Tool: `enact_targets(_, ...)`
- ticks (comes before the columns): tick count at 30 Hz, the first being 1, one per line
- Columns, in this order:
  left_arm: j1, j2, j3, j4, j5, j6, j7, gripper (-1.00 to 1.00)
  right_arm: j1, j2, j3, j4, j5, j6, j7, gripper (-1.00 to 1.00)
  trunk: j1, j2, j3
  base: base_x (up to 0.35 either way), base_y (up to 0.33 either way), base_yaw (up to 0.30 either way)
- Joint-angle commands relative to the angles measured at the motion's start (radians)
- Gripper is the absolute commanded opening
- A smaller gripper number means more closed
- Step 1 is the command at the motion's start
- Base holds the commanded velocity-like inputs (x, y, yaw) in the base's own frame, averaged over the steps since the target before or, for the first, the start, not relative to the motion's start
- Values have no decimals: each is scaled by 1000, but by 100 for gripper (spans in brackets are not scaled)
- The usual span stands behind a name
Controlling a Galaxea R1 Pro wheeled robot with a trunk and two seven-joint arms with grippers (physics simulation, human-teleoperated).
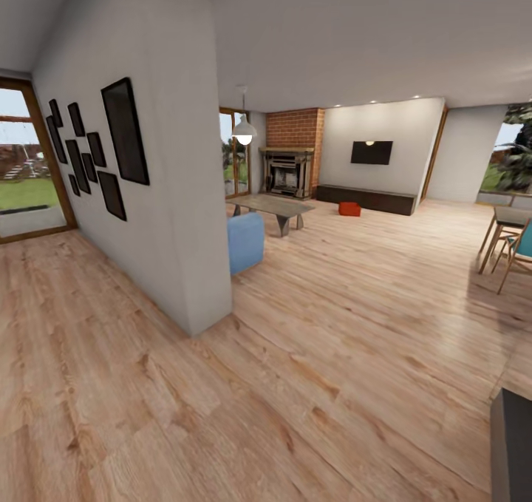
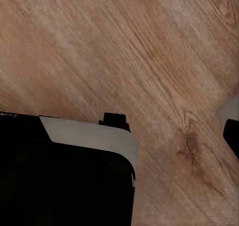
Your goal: Move the two storage containers from the living room to the garage. In the garage, place one container on the floor and stack the other container on top of it (either order is fine).
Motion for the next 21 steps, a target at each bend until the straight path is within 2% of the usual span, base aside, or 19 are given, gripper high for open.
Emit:
enact_targets(1,-1,0,5,1,1,-3,1,100,-1,3,9,3,-10,-5,-2,100,1,-1,-1,322,0,0)
enact_targets(7,-1,0,5,1,1,-3,1,100,-1,5,9,3,-10,-3,-3,100,1,-1,-1,322,0,-70)
enact_targets(21,-1,0,5,1,1,-4,1,100,-1,5,9,3,-10,-3,-3,100,1,-1,-1,322,0,-247)
